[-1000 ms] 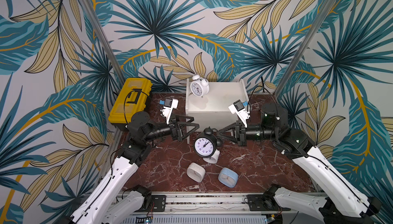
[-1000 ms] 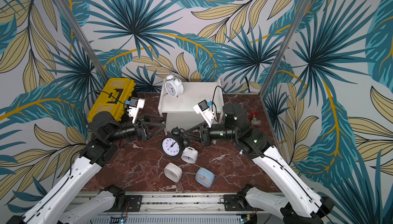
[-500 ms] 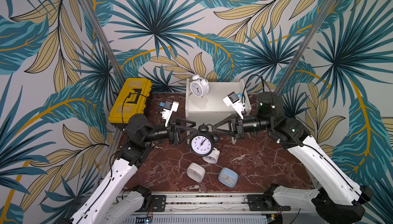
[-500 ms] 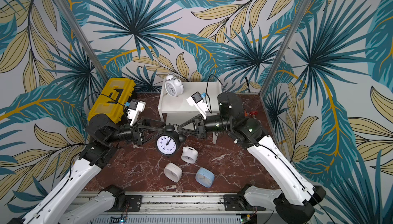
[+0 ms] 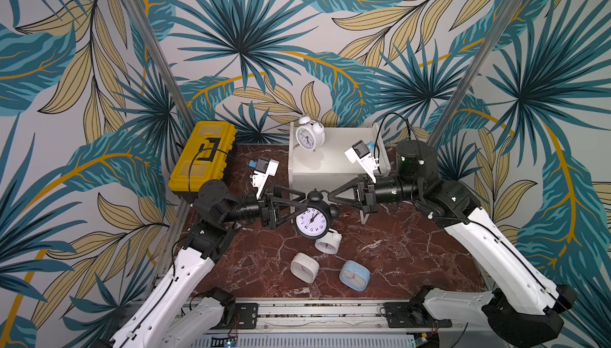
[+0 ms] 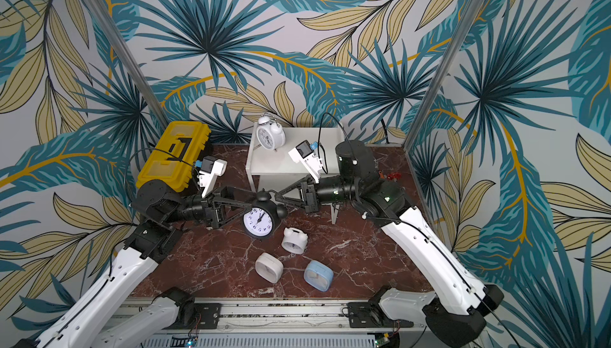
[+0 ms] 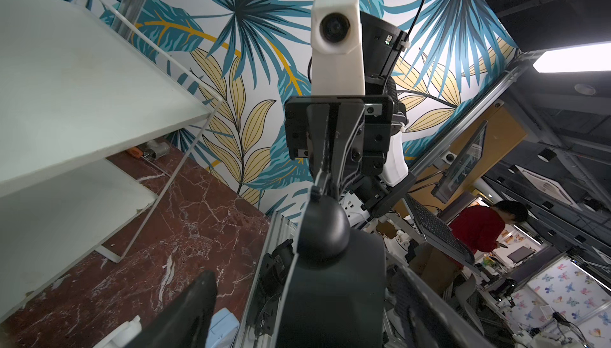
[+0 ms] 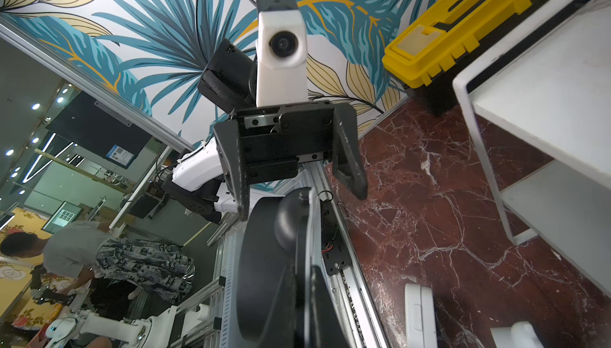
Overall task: Place the alarm clocks on the shelf by style
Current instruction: Pick up the alarm from the center of the board.
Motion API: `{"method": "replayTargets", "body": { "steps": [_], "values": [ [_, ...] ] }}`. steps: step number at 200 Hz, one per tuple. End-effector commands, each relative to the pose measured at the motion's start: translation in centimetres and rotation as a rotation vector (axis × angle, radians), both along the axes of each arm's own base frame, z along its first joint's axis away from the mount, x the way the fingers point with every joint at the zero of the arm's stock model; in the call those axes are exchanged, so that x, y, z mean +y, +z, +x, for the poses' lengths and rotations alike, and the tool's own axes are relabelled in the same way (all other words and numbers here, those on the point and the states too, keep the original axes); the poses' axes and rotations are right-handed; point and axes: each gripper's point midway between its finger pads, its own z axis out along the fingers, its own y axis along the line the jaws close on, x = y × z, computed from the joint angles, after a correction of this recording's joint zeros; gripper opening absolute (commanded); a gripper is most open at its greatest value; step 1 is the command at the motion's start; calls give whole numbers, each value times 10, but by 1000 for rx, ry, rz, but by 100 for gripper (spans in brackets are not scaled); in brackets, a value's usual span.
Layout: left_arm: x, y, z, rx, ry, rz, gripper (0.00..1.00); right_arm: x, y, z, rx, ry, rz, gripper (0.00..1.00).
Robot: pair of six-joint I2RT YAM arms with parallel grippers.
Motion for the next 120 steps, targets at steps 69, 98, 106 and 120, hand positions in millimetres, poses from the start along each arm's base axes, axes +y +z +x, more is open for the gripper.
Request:
{"method": "replayTargets", "body": {
  "steps": [69,98,106,120],
  "values": [
    [3,2,-10,-36,-19,-14,50,7,21,13,-57,-20,71,0],
    [5,8,-4,-39,27,-49,30,5,34,23,-68,-89,125,18],
    [7,11,0,-43,53,-72,30,4,39,26,-72,-117,152,27],
    [11,17,8,-44,113,-110,26,1,51,33,-78,-175,224,52]
  ]
}}
